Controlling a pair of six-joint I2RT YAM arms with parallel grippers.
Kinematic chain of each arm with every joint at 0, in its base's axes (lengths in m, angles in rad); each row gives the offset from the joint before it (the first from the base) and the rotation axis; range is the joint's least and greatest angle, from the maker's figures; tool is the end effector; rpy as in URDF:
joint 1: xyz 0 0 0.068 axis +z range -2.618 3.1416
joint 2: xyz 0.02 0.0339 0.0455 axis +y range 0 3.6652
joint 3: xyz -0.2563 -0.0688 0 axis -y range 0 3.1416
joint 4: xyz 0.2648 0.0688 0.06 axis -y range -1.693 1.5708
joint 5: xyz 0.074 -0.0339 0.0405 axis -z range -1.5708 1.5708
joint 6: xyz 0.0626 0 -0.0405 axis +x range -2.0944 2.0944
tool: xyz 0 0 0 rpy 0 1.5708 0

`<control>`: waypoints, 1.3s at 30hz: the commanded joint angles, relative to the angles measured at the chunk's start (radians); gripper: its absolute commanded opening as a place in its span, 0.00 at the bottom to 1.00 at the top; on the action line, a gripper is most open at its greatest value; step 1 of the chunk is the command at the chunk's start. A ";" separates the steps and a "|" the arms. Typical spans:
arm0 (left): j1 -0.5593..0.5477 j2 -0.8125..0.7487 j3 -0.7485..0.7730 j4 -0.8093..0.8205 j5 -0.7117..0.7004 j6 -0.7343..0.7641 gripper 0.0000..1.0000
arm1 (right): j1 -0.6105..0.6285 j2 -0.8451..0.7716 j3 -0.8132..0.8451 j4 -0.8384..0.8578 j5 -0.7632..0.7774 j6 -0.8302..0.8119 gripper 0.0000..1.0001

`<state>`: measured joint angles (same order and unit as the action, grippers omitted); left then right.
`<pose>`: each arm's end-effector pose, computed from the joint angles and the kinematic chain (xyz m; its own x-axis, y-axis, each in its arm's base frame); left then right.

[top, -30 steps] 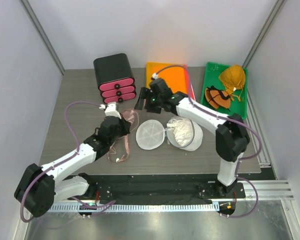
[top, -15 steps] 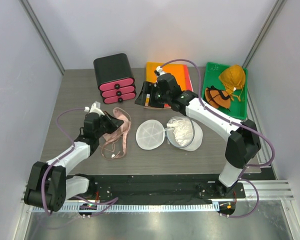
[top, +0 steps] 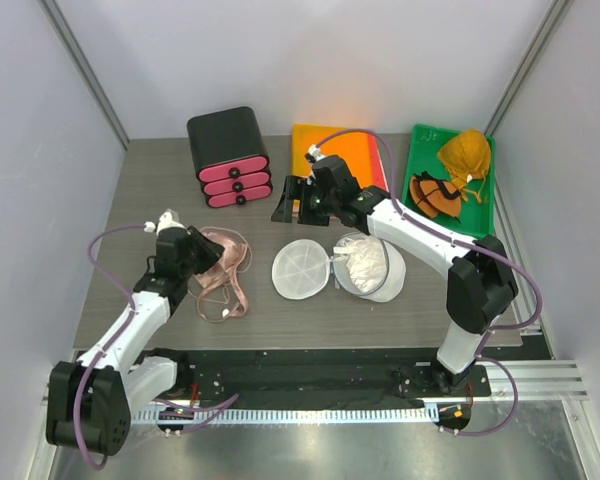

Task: Place the bra in the laundry bag and zip it closed
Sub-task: Place the bra at the center of the board, then adjust the bra at the center of the board.

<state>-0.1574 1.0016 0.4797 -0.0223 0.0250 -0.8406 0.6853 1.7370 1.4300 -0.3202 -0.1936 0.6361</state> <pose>0.2547 -0.0420 0.1787 -0.4736 -0.6790 -0.5610 -0.2624 0.7168 -0.6460 0.3351 0.2895 0.2640 -0.8061 0.0940 -0.5842 -0.3267 0.7525 0.5718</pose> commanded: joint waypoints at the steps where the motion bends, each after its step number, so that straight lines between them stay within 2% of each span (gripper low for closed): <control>1: 0.021 0.035 0.091 -0.205 -0.221 0.025 0.41 | 0.003 -0.007 -0.012 0.041 -0.036 -0.021 0.81; 5: 0.048 0.117 0.181 -0.382 -0.379 -0.018 0.39 | 0.003 -0.008 -0.034 0.056 -0.059 -0.023 0.81; 7: 0.047 0.135 0.221 -0.432 -0.462 -0.046 0.55 | 0.005 -0.014 -0.049 0.056 -0.064 -0.032 0.81; 9: 0.048 0.126 0.211 -0.430 -0.441 -0.046 0.73 | 0.005 -0.020 -0.063 0.058 -0.063 -0.041 0.82; 11: 0.047 0.082 0.183 -0.414 -0.384 -0.060 0.81 | 0.006 -0.027 -0.071 0.056 -0.069 -0.053 0.82; 12: 0.048 0.063 0.142 -0.394 -0.358 -0.057 0.91 | 0.003 -0.027 -0.074 0.055 -0.070 -0.059 0.82; 18: 0.048 -0.093 0.062 -0.344 -0.240 -0.008 0.98 | 0.003 -0.021 -0.092 0.070 -0.108 -0.070 0.82; 23: 0.048 -0.086 -0.001 -0.229 -0.180 -0.015 0.97 | 0.013 0.036 -0.089 0.128 -0.181 -0.067 0.82; 27: 0.050 -0.046 -0.026 -0.180 -0.163 -0.018 0.94 | 0.072 0.133 -0.010 0.141 -0.193 -0.069 0.82; 30: 0.048 -0.086 -0.062 -0.169 -0.175 -0.049 0.88 | 0.141 0.212 0.021 0.188 -0.216 -0.027 0.80; 31: 0.050 -0.140 -0.078 -0.157 -0.177 -0.058 0.87 | 0.157 0.246 0.029 0.193 -0.205 -0.021 0.79; 37: 0.048 -0.323 -0.108 -0.292 -0.209 -0.106 0.77 | 0.230 0.317 0.018 0.266 -0.172 0.008 0.70; 39: 0.047 -0.343 -0.112 -0.332 -0.221 -0.136 0.69 | 0.253 0.343 0.018 0.285 -0.168 0.016 0.68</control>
<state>-0.1135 0.7033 0.3676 -0.2794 -0.1650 -0.9169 0.9222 2.0689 1.4212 -0.1375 -0.3698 0.6228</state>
